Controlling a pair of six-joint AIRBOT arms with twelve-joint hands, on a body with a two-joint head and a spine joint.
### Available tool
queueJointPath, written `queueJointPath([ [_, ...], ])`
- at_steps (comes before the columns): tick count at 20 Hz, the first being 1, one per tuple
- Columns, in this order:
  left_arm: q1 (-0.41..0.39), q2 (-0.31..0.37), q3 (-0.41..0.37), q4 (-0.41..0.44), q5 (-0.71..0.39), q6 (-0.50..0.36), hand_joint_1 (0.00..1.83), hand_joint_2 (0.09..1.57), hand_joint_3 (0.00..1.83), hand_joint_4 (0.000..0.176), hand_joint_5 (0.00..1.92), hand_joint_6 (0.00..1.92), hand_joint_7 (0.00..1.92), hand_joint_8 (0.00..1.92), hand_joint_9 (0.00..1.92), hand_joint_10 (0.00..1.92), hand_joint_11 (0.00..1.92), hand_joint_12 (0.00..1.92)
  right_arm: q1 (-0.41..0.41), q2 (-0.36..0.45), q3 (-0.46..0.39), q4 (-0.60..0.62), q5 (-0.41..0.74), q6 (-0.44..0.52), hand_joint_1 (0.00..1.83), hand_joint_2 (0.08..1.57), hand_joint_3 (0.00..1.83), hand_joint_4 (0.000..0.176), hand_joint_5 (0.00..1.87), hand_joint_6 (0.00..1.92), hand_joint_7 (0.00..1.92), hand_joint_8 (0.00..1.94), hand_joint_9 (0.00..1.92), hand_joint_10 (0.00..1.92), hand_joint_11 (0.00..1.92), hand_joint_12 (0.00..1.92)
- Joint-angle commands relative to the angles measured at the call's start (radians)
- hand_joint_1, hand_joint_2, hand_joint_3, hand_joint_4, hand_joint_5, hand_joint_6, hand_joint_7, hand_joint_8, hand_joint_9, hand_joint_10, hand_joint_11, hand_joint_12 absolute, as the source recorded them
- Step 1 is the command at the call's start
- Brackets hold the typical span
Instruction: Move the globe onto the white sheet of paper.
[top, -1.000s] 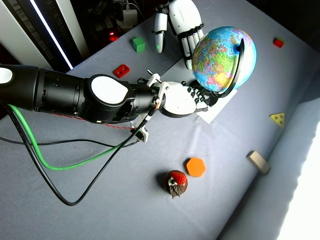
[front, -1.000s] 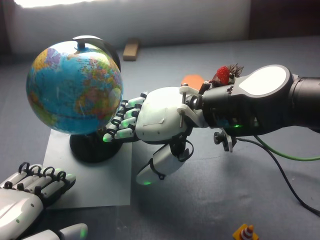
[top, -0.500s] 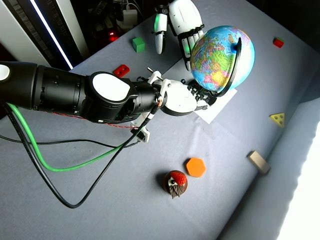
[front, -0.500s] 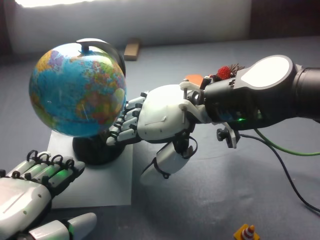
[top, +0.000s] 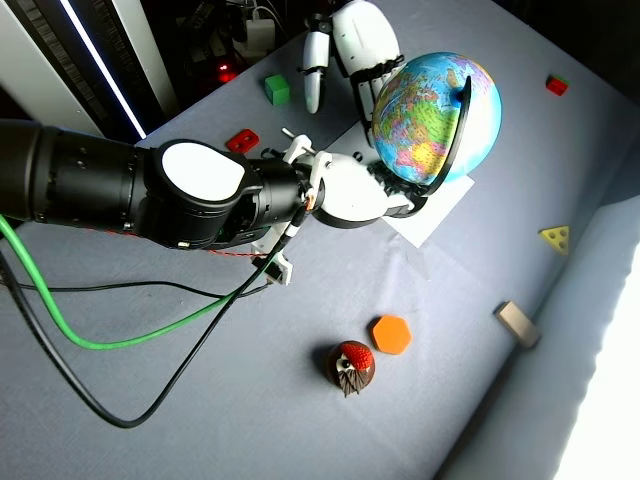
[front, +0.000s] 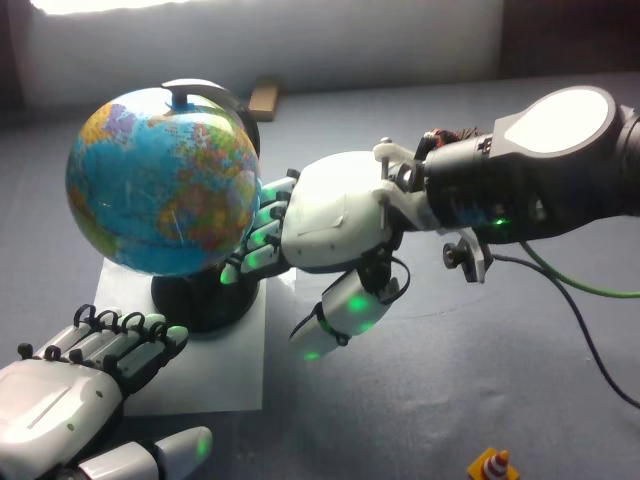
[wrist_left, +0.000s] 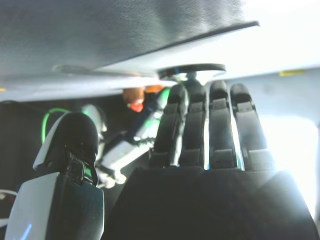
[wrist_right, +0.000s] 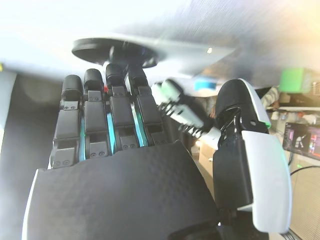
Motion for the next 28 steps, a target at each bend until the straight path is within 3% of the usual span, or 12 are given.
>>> queueJointPath([
  [1,-0.011,-0.003,0.002,0.029,-0.100,-0.003,0.00,1.20,0.00,0.000,0.11,0.00,0.06,0.00,0.08,0.00,0.00,0.07,0.013,0.010,-0.006,0.035,0.003,0.012,0.00,1.13,0.00,0.000,0.20,0.01,0.22,0.00,0.16,0.00,0.00,0.23],
  [8,-0.037,-0.006,-0.005,0.032,-0.075,0.005,0.00,1.20,0.00,0.000,0.12,0.00,0.07,0.00,0.08,0.00,0.00,0.06,0.019,0.140,-0.130,0.015,-0.007,0.081,0.00,1.13,0.00,0.000,0.20,0.00,0.22,0.00,0.16,0.00,0.00,0.23],
  [12,-0.092,0.030,-0.052,-0.041,0.008,0.051,0.00,1.20,0.00,0.000,0.11,0.00,0.07,0.00,0.08,0.00,0.00,0.07,0.027,0.270,-0.252,-0.149,-0.058,0.324,0.00,1.13,0.00,0.000,0.20,0.00,0.22,0.00,0.16,0.00,0.00,0.23],
  [15,-0.139,0.080,-0.114,-0.133,0.059,0.095,0.00,1.20,0.00,0.000,0.11,0.00,0.07,0.00,0.08,0.00,0.00,0.07,0.049,0.355,-0.360,-0.382,-0.150,0.650,0.00,1.13,0.00,0.000,0.20,0.00,0.22,0.00,0.16,0.00,0.00,0.23],
  [16,-0.178,0.107,-0.150,-0.183,0.088,0.129,0.00,1.20,0.00,0.000,0.11,0.00,0.07,0.00,0.08,0.00,0.00,0.07,0.055,0.396,-0.416,-0.554,-0.200,0.859,0.00,1.13,0.00,0.000,0.20,0.00,0.22,0.00,0.16,0.00,0.00,0.23],
  [18,-0.250,0.147,-0.201,-0.287,0.169,0.204,0.00,1.20,0.00,0.000,0.11,0.00,0.07,0.00,0.08,0.00,0.00,0.07,0.061,0.437,-0.481,-0.687,-0.219,1.014,0.00,1.13,0.00,0.000,0.21,0.01,0.22,0.00,0.16,0.00,0.00,0.23],
  [23,-0.444,0.200,-0.310,-0.652,0.261,0.453,0.00,1.20,0.00,0.000,0.11,0.00,0.07,0.00,0.08,0.00,0.00,0.07,0.061,0.506,-0.555,-0.689,-0.255,1.257,0.00,1.13,0.00,0.000,0.20,0.00,0.22,0.00,0.16,0.00,0.00,0.23],
  [25,-0.495,0.199,-0.333,-0.771,0.272,0.510,0.00,1.20,0.00,0.000,0.13,0.01,0.08,0.01,0.09,0.01,0.00,0.08,0.055,0.518,-0.564,-0.688,-0.269,1.279,0.00,1.13,0.00,0.000,0.24,0.02,0.27,0.01,0.19,0.01,0.00,0.31],
  [28,-0.632,0.192,-0.352,-1.021,0.295,0.699,0.00,1.20,0.00,0.000,0.24,0.02,0.18,0.01,0.15,0.01,0.00,0.17,0.008,0.530,-0.588,-0.689,-0.395,1.253,0.00,1.14,0.00,0.000,0.38,0.05,0.44,0.04,0.29,0.04,0.00,0.68],
])
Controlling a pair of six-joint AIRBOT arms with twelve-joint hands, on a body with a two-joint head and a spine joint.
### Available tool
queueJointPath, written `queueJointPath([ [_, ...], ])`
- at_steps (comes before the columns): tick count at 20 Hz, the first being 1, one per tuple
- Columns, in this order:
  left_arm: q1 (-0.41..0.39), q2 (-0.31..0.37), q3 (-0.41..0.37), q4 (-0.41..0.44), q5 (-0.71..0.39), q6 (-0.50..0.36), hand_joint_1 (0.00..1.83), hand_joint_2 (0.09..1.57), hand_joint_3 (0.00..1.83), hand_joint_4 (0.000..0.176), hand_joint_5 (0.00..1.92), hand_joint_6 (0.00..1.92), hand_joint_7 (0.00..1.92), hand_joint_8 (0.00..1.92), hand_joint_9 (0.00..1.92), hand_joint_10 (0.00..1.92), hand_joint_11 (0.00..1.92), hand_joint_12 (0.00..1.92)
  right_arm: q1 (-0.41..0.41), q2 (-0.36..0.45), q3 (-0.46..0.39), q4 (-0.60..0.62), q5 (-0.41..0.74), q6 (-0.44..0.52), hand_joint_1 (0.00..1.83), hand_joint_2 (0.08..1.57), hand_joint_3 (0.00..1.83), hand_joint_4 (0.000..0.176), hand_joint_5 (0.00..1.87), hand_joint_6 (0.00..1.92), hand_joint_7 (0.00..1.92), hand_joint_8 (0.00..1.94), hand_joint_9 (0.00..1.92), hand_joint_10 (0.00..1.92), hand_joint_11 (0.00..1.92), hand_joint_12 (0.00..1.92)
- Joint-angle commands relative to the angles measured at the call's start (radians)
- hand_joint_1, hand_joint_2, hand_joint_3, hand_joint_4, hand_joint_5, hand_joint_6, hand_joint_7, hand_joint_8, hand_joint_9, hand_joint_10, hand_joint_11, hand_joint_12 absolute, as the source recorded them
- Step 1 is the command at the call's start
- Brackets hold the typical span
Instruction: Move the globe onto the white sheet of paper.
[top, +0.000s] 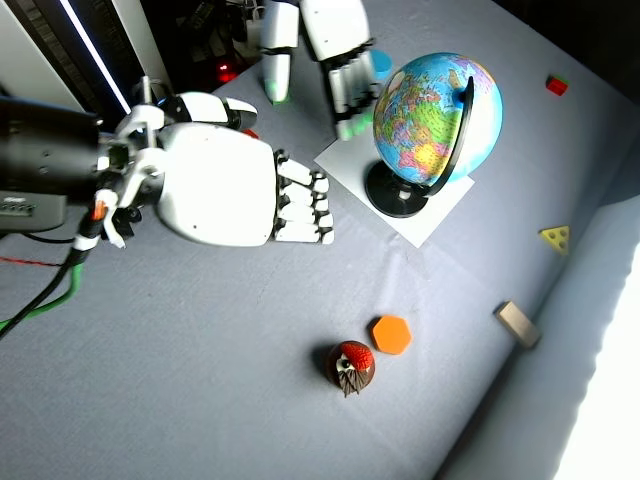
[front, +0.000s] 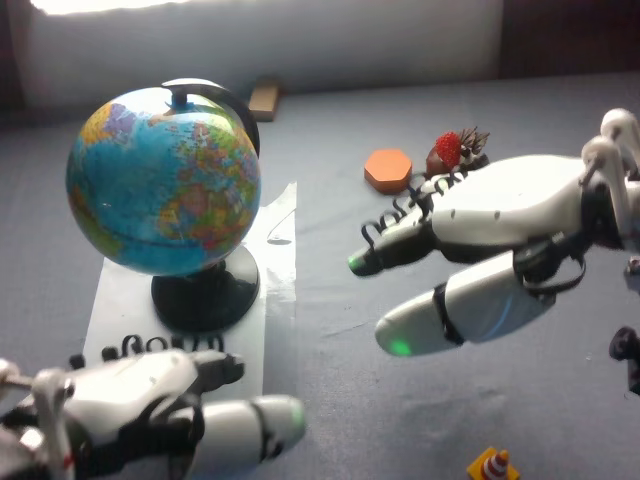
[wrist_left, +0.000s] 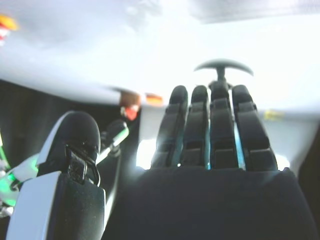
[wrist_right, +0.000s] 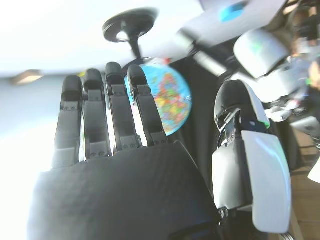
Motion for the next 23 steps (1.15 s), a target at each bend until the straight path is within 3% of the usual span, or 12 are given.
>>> queueJointPath([
  [1,-0.037,-0.009,-0.001,-0.031,-0.028,0.064,0.00,1.20,0.00,0.000,0.30,0.02,0.23,0.01,0.18,0.01,0.00,0.21,-0.007,0.011,-0.010,0.007,-0.154,0.000,0.00,1.14,0.00,0.000,0.45,0.06,0.51,0.05,0.35,0.05,0.00,0.88],
  [4,-0.152,-0.045,0.011,-0.212,-0.029,0.233,0.00,1.21,0.00,0.000,0.45,0.03,0.46,0.01,0.32,0.02,0.00,0.55,-0.032,0.039,-0.048,0.009,-0.222,-0.001,0.00,1.14,0.00,0.000,0.59,0.11,0.69,0.07,0.56,0.14,0.00,1.48],
  [6,-0.211,-0.063,0.014,-0.299,-0.052,0.324,0.00,1.22,0.00,0.000,0.58,0.03,0.64,0.01,0.57,0.05,0.07,1.09,-0.053,0.068,-0.103,0.010,-0.328,-0.048,0.00,1.15,0.00,0.000,0.69,0.26,0.85,0.06,0.61,0.64,0.11,1.71],
  [8,-0.238,-0.066,0.008,-0.329,-0.059,0.349,0.00,1.24,0.00,0.000,0.76,0.05,0.88,0.05,0.78,0.29,0.26,1.34,-0.072,0.077,-0.140,0.049,-0.415,-0.124,0.00,1.17,0.00,0.000,0.72,0.63,0.97,0.17,0.59,1.15,0.24,1.81],
  [9,-0.251,-0.066,0.005,-0.329,-0.072,0.349,0.00,1.28,0.00,0.000,0.87,0.09,0.99,0.10,0.79,0.59,0.35,1.44,-0.072,0.078,-0.152,0.177,-0.436,-0.237,0.00,1.20,0.01,0.000,0.74,0.86,0.94,0.53,0.64,1.34,0.35,1.86],
  [10,-0.265,-0.069,0.008,-0.329,-0.080,0.349,0.02,1.31,0.00,0.000,0.96,0.19,1.07,0.22,0.82,0.83,0.44,1.54,-0.067,0.078,-0.163,0.323,-0.457,-0.355,0.02,1.23,0.01,0.000,0.75,1.08,0.89,0.91,0.69,1.49,0.48,1.91],
  [13,-0.281,-0.078,0.031,-0.332,-0.069,0.370,0.28,1.40,0.01,0.000,0.99,0.94,0.95,1.39,0.92,1.62,0.66,1.88,-0.071,0.075,-0.188,0.422,-0.544,-0.394,0.25,1.38,0.03,0.000,0.88,1.50,0.98,1.49,0.94,1.75,0.87,1.92],
  [14,-0.287,-0.075,0.043,-0.322,-0.066,0.374,0.37,1.42,0.00,0.000,0.96,1.18,0.96,1.61,0.94,1.83,0.75,1.91,-0.083,0.055,-0.211,0.454,-0.624,-0.501,0.38,1.40,0.03,0.000,0.93,1.55,1.05,1.58,1.03,1.82,0.99,1.92],
  [16,-0.294,-0.070,0.046,-0.320,-0.066,0.374,0.37,1.42,0.00,0.000,0.96,1.18,0.96,1.61,0.94,1.83,0.75,1.91,-0.082,0.030,-0.220,0.573,-0.672,-0.659,0.38,1.40,0.03,0.000,0.93,1.55,1.05,1.58,1.03,1.82,0.99,1.92],
  [17,-0.300,-0.064,0.045,-0.312,-0.066,0.374,0.58,1.42,0.00,0.000,0.99,1.66,1.07,1.82,1.09,1.90,0.95,1.92,-0.079,0.014,-0.221,0.643,-0.703,-0.734,0.59,1.42,0.03,0.000,1.03,1.72,1.15,1.79,1.14,1.90,1.15,1.92],
  [20,-0.320,-0.058,0.041,-0.306,-0.067,0.375,0.70,1.45,0.01,0.000,1.02,1.92,1.16,1.92,1.22,1.92,1.09,1.92,-0.075,-0.011,-0.225,0.721,-0.740,-0.764,0.74,1.44,0.04,0.000,1.09,1.91,1.24,1.94,1.25,1.92,1.33,1.92],
  [23,-0.335,-0.058,0.034,-0.300,-0.067,0.378,0.73,1.45,0.00,0.000,1.02,1.92,1.16,1.92,1.22,1.92,1.09,1.92,-0.066,-0.023,-0.232,0.728,-0.740,-0.764,0.75,1.44,0.04,0.000,1.10,1.92,1.27,1.94,1.27,1.92,1.34,1.92],
])
